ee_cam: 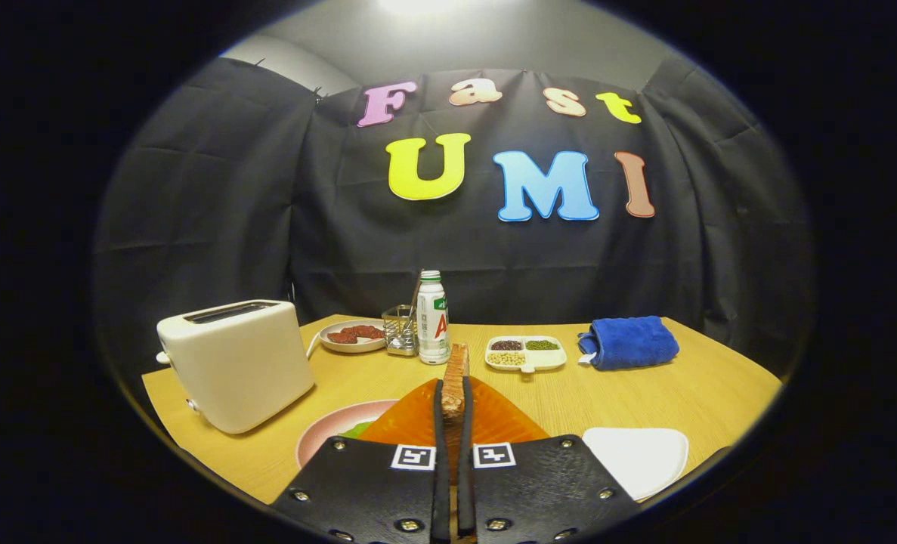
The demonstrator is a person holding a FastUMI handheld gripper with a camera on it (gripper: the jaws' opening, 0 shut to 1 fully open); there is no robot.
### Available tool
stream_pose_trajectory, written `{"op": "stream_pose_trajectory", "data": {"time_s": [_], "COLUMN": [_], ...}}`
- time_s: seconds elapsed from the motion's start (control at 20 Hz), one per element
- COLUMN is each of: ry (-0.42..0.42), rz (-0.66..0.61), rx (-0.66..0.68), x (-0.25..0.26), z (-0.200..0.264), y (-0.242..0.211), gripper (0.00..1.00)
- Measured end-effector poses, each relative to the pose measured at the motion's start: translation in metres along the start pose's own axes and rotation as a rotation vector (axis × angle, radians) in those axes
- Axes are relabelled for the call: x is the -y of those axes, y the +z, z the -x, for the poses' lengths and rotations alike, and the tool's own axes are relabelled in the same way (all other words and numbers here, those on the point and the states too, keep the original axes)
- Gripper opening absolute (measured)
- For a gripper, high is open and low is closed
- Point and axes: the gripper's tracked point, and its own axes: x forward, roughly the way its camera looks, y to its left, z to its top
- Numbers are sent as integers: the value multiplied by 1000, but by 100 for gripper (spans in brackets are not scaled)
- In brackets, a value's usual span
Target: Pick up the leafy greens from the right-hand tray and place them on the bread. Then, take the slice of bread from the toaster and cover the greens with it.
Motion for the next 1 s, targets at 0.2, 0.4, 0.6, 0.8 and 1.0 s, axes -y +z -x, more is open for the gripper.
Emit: {"op": "stream_pose_trajectory", "data": {"time_s": [0.2,0.4,0.6,0.8,1.0], "ry": [31,83,134,171,211], "rz": [11,2,-4,10,-1], "rx": [-21,-46,-85,-126,-187], "x": [-17,-39,-59,-73,-85], "z": [-3,-4,-6,-7,-9], "y": [-10,-18,-30,-43,-61], "gripper": [4,4,4,4,4]}}
